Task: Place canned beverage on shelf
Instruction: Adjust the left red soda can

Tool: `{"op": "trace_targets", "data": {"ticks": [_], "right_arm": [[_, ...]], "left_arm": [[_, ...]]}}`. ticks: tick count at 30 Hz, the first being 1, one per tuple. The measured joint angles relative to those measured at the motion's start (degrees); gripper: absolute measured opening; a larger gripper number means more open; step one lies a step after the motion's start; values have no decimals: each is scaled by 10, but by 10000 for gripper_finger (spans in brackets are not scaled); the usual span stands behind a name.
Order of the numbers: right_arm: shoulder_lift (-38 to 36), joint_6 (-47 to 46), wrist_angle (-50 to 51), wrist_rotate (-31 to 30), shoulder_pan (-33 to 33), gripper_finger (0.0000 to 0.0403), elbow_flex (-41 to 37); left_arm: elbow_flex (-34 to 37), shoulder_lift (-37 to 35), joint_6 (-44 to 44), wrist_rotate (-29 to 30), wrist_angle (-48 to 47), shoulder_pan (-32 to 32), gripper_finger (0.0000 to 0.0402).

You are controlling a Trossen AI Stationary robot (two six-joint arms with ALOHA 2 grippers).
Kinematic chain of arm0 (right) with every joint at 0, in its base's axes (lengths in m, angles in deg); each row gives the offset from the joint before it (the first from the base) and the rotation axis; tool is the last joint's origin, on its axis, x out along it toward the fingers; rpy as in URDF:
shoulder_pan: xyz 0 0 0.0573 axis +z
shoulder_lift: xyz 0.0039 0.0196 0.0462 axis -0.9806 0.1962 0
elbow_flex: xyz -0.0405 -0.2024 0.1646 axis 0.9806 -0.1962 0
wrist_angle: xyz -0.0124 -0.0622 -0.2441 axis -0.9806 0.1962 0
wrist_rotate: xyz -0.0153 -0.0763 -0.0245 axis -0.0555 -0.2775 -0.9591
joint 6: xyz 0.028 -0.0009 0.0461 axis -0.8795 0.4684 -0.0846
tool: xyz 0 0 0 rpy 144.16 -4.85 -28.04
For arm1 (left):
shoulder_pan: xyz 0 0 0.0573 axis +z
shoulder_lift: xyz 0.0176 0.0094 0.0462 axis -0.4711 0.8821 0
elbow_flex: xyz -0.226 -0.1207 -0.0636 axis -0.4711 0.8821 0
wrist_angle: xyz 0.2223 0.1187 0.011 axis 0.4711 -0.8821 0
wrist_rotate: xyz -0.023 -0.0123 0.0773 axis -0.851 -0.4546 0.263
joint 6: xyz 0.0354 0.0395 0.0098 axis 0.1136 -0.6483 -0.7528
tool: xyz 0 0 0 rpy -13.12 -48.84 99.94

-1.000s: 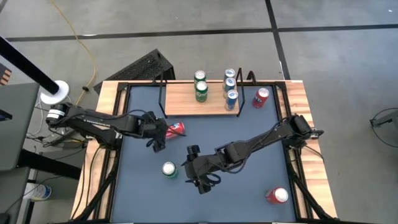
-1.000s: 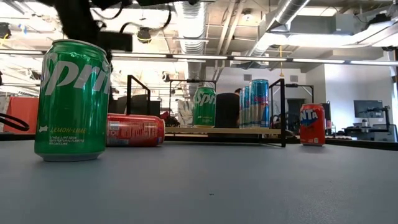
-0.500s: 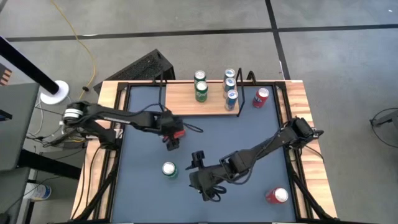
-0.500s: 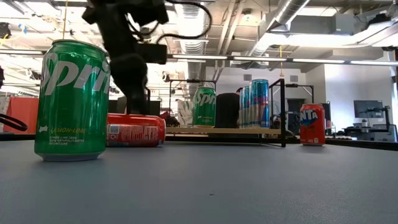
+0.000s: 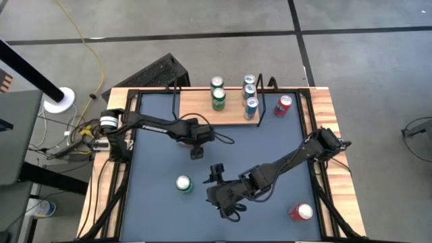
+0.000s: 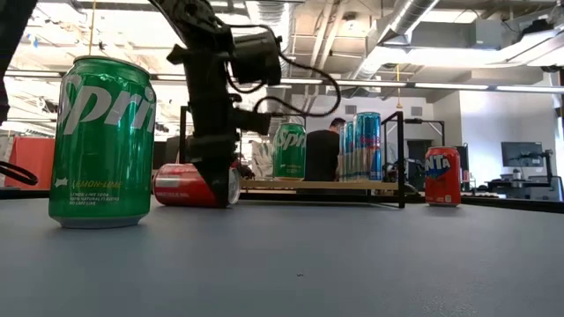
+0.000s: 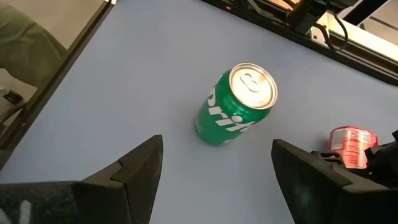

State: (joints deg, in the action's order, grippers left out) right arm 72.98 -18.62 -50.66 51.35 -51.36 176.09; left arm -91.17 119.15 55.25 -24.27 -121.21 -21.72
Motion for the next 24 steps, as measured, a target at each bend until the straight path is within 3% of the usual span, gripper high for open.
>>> {"op": "trace_targets", "data": {"ticks": [8,13,15,20,24], "right_arm": [[0,-1,0,0,9,291,0],[0,-4,0,0,8,291,0],[0,-11,0,0,8,291,0],[0,-16,0,0,8,291,0],[0,-16,2,-11,11,291,0]], "left_arm": [[-1,17,-71,-37,-33,2,350],[-1,15,-97,-48,-48,0,311],[-1,15,-98,-52,-55,0,294],[1,8,-87,-58,-67,0,294],[5,-36,-81,-110,-64,-7,294]]}}
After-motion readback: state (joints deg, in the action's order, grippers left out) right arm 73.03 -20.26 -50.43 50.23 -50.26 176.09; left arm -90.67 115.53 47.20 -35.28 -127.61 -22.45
